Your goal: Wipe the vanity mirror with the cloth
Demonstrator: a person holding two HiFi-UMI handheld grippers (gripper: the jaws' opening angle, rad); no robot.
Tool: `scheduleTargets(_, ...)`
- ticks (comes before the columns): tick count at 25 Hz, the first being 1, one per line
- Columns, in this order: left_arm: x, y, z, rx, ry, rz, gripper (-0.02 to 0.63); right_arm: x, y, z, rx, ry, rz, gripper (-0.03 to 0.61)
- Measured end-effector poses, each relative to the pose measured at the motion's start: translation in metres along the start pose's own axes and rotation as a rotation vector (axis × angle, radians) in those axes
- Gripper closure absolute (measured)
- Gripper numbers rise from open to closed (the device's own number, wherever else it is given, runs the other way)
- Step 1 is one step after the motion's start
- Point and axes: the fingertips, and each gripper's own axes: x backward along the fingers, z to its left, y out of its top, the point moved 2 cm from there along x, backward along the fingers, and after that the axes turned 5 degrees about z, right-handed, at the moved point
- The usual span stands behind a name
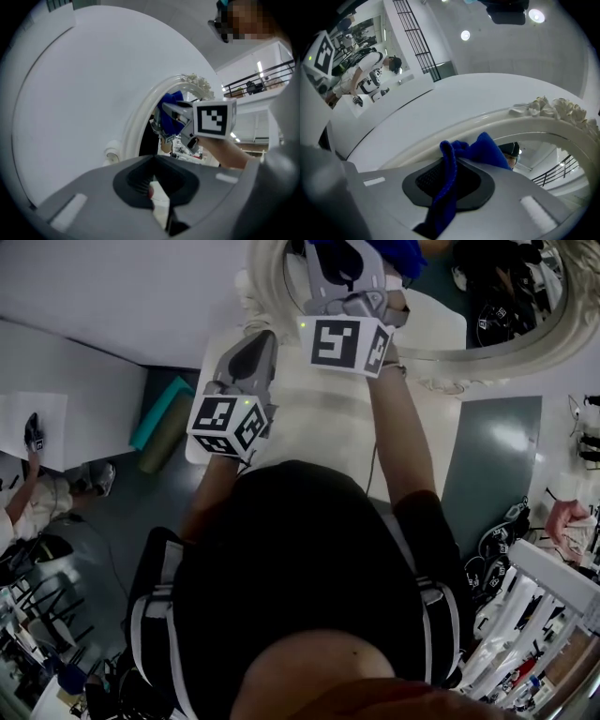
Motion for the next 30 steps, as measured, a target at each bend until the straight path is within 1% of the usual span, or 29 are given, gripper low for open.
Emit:
scheduleTargets(5,0.005,-0.005,0.012,0.011,0.034,-0.001,0.603,-0.001,-0.023,0.042,0.04,0.065,0.018,0.534)
scheduleTargets(12,0.012,-0.011,0.023,0.023,0.057,0.008,0.603,0.002,-0.059,0.089,0.027,0.144,0.034,0.535)
scheduleTargets(16,0.018,-0.011,0.026,0.027,0.061,0.01,0.603,0.007,-0.074,0.112,0.069,0.191,0.059,0.535)
scheduleTargets(19,0.017,-0.014,0.027,0.03,0.064,0.009,0.603,0.014,-0.098,0.135,0.084,0.233,0.085,0.537)
scheduleTargets(22,0.017,-0.015,0.03,0.033,0.066,0.013,0.603,0.02,-0.12,0.156,0.063,0.274,0.111,0.537)
scheduleTargets(25,0.015,-0.018,0.03,0.035,0.068,0.017,0.603,0.027,-0.142,0.17,0.009,0.323,0.146,0.538)
scheduleTargets(30,0.014,-0.022,0.029,0.044,0.067,0.023,0.603,0.044,-0.181,0.19,-0.049,0.395,0.209,0.541)
